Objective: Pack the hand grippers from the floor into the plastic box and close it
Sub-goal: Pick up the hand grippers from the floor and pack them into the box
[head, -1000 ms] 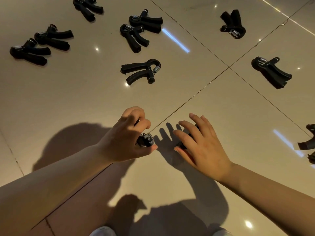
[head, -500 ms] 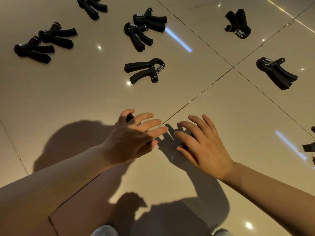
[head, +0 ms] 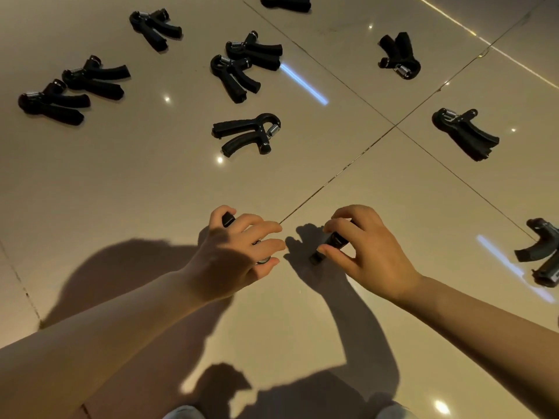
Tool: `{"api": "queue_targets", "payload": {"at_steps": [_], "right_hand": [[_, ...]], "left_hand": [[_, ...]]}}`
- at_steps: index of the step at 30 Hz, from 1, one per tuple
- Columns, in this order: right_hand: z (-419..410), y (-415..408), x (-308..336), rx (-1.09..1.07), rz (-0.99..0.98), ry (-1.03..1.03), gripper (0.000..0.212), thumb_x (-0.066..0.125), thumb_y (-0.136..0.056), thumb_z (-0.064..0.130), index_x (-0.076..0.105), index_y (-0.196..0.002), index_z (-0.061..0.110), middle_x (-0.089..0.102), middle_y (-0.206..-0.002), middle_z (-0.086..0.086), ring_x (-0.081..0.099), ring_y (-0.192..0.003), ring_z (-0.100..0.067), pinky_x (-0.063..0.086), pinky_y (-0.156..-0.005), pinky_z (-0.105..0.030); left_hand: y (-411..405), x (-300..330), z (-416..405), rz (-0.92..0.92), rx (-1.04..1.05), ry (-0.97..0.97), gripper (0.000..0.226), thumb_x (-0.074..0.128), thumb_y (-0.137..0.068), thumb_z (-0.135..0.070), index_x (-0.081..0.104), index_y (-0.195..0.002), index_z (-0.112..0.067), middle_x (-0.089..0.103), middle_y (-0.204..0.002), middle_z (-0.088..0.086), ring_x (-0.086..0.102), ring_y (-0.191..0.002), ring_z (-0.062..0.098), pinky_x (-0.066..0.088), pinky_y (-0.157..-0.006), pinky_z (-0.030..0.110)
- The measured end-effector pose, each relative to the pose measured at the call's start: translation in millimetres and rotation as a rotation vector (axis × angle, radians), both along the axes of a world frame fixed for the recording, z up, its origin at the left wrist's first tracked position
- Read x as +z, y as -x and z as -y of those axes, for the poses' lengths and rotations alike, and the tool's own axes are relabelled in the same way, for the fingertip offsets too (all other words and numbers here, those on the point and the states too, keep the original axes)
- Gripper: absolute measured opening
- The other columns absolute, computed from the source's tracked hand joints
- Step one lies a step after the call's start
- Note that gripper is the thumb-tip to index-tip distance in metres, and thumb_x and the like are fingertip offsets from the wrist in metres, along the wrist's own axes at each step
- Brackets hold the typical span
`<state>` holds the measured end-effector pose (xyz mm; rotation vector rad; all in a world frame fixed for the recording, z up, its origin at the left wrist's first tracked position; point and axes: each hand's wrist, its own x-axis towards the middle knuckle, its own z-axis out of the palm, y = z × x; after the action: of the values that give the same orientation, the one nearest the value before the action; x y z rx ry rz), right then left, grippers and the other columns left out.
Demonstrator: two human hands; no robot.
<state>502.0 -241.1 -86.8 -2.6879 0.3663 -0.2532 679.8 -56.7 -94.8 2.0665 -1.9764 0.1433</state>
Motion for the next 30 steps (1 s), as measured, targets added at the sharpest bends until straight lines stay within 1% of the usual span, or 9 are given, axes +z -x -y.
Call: {"api": "queue_targets", "payload": {"at_steps": [4,6,8,10,14,20,23,27,30], "right_hand": [[-6.2,11.1,15.3,-0.087,0.007,-0.014,0.033,0.051,-0.086,0.046,0.065,-0.098,0.018,0.057,-0.104,-0.002,0.05,-0.099,-0.019,0.039,-0.08,-0.026],[-9.3,15.9,28.7,-0.132,0.008,-0.011,0.035,0.05,-0.085,0.047,0.065,-0.099,0.019,0.058,-0.105,-0.002,0.05,-0.1,-0.019,0.037,-0.081,-0.026],[-15.2,24.7,49.0,-0.155,0.008,0.02,0.036,0.05,-0.085,0.049,0.066,-0.099,0.02,0.057,-0.107,-0.003,0.05,-0.102,-0.02,0.037,-0.082,-0.026],[-24.5,36.6,75.9,-0.17,0.018,0.05,0.031,0.055,-0.084,0.045,0.066,-0.098,0.019,0.058,-0.109,-0.004,0.05,-0.104,-0.022,0.038,-0.083,-0.027],[-50.7,76.9,144.2,-0.196,0.043,0.08,0.02,0.066,-0.084,0.034,0.066,-0.096,0.018,0.057,-0.111,-0.005,0.05,-0.106,-0.023,0.044,-0.084,-0.033],[-107.4,163.1,267.5,-0.338,0.073,0.144,0.025,0.064,-0.084,0.036,0.063,-0.103,0.02,0.052,-0.117,0.001,0.042,-0.109,-0.013,0.037,-0.087,-0.025],[-134.2,205.1,321.7,-0.399,0.006,0.181,0.024,0.065,-0.083,0.037,0.063,-0.102,0.022,0.05,-0.116,0.005,0.039,-0.106,-0.007,0.037,-0.086,-0.023],[-176.2,247.5,369.2,-0.501,0.074,0.201,0.023,0.067,-0.082,0.034,0.063,-0.1,0.021,0.047,-0.111,0.008,0.04,-0.104,-0.008,0.039,-0.086,-0.022],[-209.2,267.2,381.3,-0.615,0.205,0.169,0.023,0.067,-0.083,0.035,0.063,-0.099,0.019,0.049,-0.106,0.007,0.045,-0.1,-0.009,0.04,-0.079,-0.017]], "left_hand": [[5.5,11.8,-1.7,-0.253,0.054,0.001,0.024,0.057,-0.084,-0.037,0.069,-0.104,-0.03,0.059,-0.124,-0.008,0.054,-0.107,0.013,0.036,-0.087,0.046],[12.8,25.2,-3.3,-0.475,0.198,-0.06,0.037,0.05,-0.083,-0.05,0.057,-0.119,-0.042,0.047,-0.128,-0.019,0.043,-0.114,0.004,0.029,-0.095,0.038],[24.2,41.5,-5.1,-0.573,0.244,-0.062,0.044,0.05,-0.081,-0.055,0.049,-0.124,-0.049,0.039,-0.123,-0.026,0.037,-0.114,0.002,0.022,-0.096,0.029],[37.0,65.1,-5.9,-0.549,0.169,-0.016,0.041,0.052,-0.079,-0.057,0.055,-0.119,-0.047,0.042,-0.118,-0.026,0.038,-0.11,0.001,0.022,-0.095,0.03],[66.5,124.4,-11.4,-0.522,0.051,0.12,0.023,0.053,-0.076,-0.056,0.065,-0.089,-0.041,0.056,-0.102,-0.023,0.046,-0.101,0.002,0.029,-0.089,0.037],[122.3,252.9,-29.5,-0.524,-0.12,0.231,0.024,0.057,-0.073,-0.059,0.061,-0.089,-0.042,0.057,-0.083,-0.03,0.052,-0.09,0.003,0.042,-0.087,0.053],[156.7,312.9,-52.1,-0.462,-0.262,0.248,0.019,0.058,-0.074,-0.058,0.06,-0.086,-0.043,0.057,-0.084,-0.029,0.052,-0.091,0.0,0.044,-0.084,0.053],[208.8,364.3,-89.4,-0.38,-0.357,0.274,0.028,0.055,-0.075,-0.058,0.065,-0.088,-0.034,0.061,-0.089,-0.021,0.054,-0.095,0.007,0.044,-0.087,0.05],[248.4,374.5,-108.6,-0.503,-0.262,0.405,0.013,0.06,-0.083,-0.035,0.067,-0.09,-0.027,0.06,-0.086,-0.018,0.055,-0.089,0.005,0.046,-0.085,0.032]]}}
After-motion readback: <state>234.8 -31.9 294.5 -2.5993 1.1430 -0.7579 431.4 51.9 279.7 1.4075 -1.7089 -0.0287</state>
